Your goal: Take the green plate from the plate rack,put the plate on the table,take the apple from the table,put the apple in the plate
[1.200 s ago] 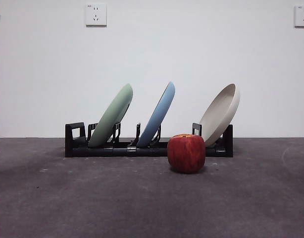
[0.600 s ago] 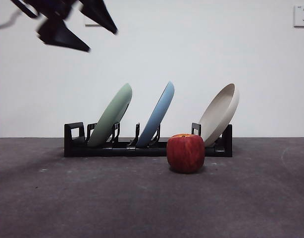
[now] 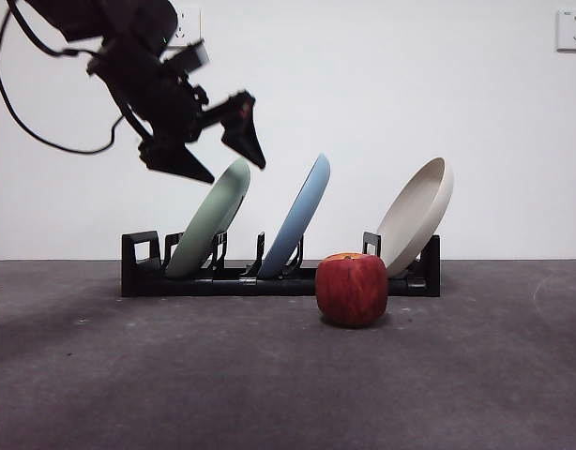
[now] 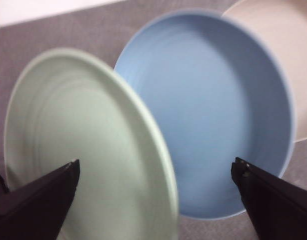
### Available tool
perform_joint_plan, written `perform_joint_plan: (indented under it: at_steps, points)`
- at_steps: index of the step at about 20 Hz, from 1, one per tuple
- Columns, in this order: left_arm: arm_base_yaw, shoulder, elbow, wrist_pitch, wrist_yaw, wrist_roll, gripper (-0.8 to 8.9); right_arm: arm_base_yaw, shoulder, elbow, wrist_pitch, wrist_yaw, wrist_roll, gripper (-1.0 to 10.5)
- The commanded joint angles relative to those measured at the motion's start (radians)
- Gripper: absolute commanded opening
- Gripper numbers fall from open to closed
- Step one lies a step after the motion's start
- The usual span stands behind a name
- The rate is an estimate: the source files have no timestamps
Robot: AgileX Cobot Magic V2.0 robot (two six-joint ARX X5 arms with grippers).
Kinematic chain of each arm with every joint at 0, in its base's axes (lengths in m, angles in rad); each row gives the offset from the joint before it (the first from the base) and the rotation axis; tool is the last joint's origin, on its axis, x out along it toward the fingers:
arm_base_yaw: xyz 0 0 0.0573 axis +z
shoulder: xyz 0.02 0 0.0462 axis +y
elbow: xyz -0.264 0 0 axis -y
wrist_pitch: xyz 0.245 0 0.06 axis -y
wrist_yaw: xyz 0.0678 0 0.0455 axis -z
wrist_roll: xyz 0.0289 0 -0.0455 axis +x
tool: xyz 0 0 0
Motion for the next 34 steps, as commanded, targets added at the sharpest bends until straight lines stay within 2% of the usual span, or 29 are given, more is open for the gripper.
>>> perform_joint_plan:
  at_steps: [1,4,6,9,11,18,21,27,30,32,34]
  points:
    - [-0.017,0.021,-0.001,0.012,-0.013,0.016,6.22,0.002,0.000,0.003,0.003,-0.001,0.002,6.9]
    - [-0.028,0.021,-0.001,0.012,-0.012,0.018,3.05,0.002,0.000,0.003,0.002,-0.001,0.002,6.9]
    - [-0.028,0.021,-0.001,0.007,-0.010,0.018,1.42,0.002,0.000,0.003,0.002,-0.001,0.002,6.9]
    - [-0.028,0.021,-0.001,-0.006,-0.010,0.018,1.08,0.002,0.000,0.003,0.002,-0.001,0.002,6.9]
    - [-0.028,0.021,-0.001,-0.015,-0.009,0.017,-0.14,0.002,0.000,0.003,0.002,-0.002,0.002,6.9]
    - [-0.027,0.017,-0.001,-0.015,-0.003,0.005,-0.09,0.002,0.000,0.003,0.003,-0.002,0.002,6.9]
    - [-0.021,-0.005,-0.001,-0.014,0.042,-0.014,-0.09,0.002,0.000,0.003,0.002,-0.002,0.002,6.9]
    - [-0.021,-0.123,0.001,-0.020,0.042,-0.012,-0.09,0.002,0.000,0.003,0.003,-0.002,0.002,6.9]
    - [-0.022,-0.210,0.001,-0.075,0.042,-0.003,-0.09,0.002,0.000,0.003,0.003,-0.002,0.001,6.9]
    - [-0.036,-0.292,0.001,-0.171,0.040,0.051,-0.08,0.002,0.000,0.003,0.003,-0.002,0.002,6.9]
    - [-0.067,-0.378,0.001,-0.304,0.016,0.143,-0.08,0.002,-0.001,0.003,0.003,-0.003,0.002,6.9]
